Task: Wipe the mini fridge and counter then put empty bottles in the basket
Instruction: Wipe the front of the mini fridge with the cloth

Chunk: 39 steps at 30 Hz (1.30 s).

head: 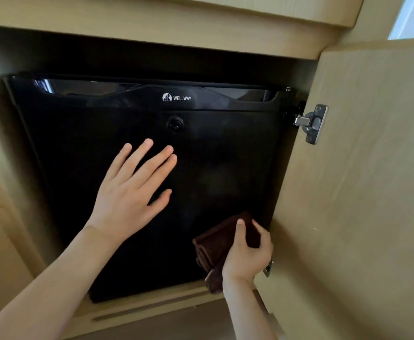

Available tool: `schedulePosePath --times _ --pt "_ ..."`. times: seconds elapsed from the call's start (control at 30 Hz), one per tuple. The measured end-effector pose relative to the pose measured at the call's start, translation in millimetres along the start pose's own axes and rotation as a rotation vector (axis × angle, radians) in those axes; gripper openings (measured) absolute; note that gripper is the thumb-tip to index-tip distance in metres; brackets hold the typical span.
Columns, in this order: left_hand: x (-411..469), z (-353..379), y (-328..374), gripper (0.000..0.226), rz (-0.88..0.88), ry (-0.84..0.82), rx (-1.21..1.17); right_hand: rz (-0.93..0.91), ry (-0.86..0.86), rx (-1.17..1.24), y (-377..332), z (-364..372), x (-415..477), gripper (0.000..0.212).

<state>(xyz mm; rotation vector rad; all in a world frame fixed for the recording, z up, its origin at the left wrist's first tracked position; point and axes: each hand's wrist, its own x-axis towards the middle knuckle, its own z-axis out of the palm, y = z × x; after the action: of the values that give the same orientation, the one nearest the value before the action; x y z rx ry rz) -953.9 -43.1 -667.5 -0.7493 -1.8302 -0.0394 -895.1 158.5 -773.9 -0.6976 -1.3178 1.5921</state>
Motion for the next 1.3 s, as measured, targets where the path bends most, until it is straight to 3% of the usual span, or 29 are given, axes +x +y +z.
schedulePosePath --times 0.17,0.3,0.73,0.93,1.03,1.13,1.3 --pt "1 2 0 0.054 0.044 0.003 0.003 -0.374 0.036 0.162 -84 26 11 0.026" --pt "2 3 1 0.053 0.042 0.027 -0.014 -0.470 -0.038 0.152 -114 48 28 0.028" --pt "0 6 2 0.052 0.029 0.060 -0.038 -0.184 0.016 0.068 14 15 10 0.027" --pt "-1 6 3 0.051 0.013 0.053 -0.037 -0.112 0.103 -0.090 60 -2 0 0.025" --pt "-1 5 5 0.051 0.006 0.044 -0.043 0.014 0.081 -0.102 77 -14 -2 0.025" --pt "0 4 6 0.052 0.005 0.036 -0.050 0.150 0.080 -0.080 73 -22 -2 0.023" --pt "1 0 1 0.052 0.033 0.026 -0.039 0.005 0.132 0.130 -9 -9 -5 0.021"
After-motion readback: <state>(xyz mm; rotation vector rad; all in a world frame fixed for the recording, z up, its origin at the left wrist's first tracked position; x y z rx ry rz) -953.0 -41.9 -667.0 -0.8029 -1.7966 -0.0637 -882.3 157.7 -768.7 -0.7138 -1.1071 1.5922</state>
